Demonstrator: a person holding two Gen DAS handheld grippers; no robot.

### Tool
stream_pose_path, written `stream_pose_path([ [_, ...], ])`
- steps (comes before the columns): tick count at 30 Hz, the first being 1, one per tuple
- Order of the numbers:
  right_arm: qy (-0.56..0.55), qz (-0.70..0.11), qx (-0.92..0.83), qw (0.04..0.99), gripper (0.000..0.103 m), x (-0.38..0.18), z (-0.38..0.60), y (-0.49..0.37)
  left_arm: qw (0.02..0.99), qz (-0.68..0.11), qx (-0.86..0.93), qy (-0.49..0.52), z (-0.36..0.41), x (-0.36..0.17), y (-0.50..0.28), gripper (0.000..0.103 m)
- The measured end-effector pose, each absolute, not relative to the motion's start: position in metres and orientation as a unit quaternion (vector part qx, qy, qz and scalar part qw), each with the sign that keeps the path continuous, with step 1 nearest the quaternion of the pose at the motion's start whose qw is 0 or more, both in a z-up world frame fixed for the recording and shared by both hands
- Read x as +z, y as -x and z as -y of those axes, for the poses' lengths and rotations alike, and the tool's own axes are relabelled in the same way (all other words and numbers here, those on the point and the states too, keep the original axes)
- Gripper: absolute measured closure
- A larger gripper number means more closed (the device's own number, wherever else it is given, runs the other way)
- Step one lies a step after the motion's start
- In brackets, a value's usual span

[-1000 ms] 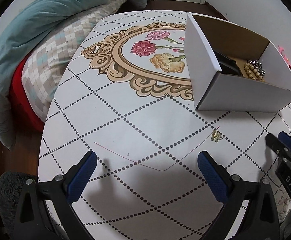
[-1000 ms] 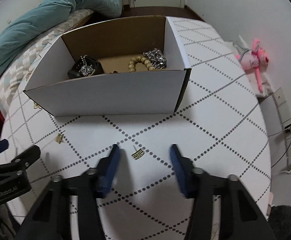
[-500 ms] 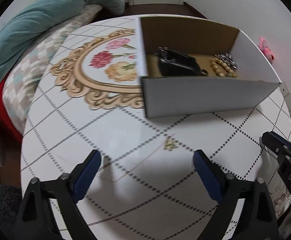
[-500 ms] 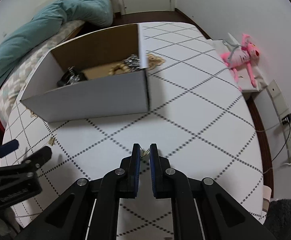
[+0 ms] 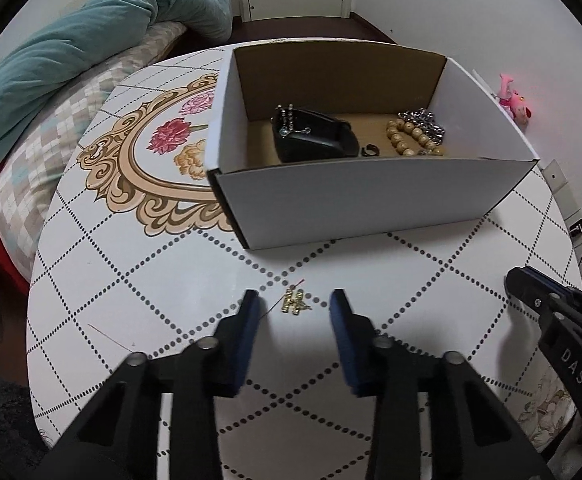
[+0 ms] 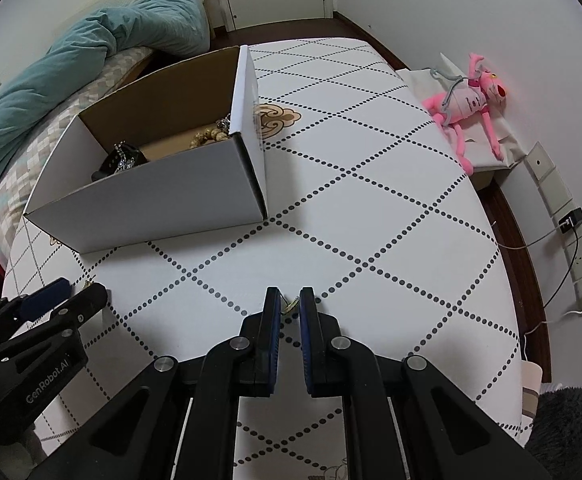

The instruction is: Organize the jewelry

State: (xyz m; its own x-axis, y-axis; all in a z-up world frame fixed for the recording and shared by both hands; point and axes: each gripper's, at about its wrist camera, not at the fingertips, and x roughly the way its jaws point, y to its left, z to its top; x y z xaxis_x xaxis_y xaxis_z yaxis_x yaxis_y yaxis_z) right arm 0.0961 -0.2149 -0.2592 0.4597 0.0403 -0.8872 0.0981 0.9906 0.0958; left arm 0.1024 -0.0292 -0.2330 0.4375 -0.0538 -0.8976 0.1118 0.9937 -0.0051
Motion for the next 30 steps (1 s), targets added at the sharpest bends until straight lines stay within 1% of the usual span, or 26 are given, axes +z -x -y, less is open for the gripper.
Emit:
stream_pose_path([
  [2,-0.067,-0.519,-0.018,0.852,0.093,-0.259,0.216,-0.096,0.848,-0.527,-0.051,-0.027,0.03,-0.233,-0.102,0.08],
  [6,-0.07,-0.52,-0.019,0.851,0.093,-0.26,0.215,-0.096,0.847,-0.527,-0.059,-0.028,0.032,-0.233,-0.101,0.094],
  [8,-0.072,-0.52,-0.018,0.851,0.093,-0.26,0.216,-0.096,0.847,-0.527,-0.06,-0.027,0.031,-0.233,-0.102,0.096],
  [19,-0.075,-0.507,-0.01,0.859,0.093,-0.248,0.213,-0.093,0.845,-0.53,-0.07,-0.011,0.027,-0.229,-0.1,0.097],
  [23,-0.083,-0.496,0.002,0.864,0.093,-0.233,0.214,-0.091,0.85,-0.519,-0.088,0.004,0.026,-0.205,-0.091,0.097],
  [30,-0.094,-0.455,0.037,0.885,0.093,-0.175,0.211,-0.092,0.862,-0.49,-0.125,0.041,0.027,-0.147,-0.099,0.097],
])
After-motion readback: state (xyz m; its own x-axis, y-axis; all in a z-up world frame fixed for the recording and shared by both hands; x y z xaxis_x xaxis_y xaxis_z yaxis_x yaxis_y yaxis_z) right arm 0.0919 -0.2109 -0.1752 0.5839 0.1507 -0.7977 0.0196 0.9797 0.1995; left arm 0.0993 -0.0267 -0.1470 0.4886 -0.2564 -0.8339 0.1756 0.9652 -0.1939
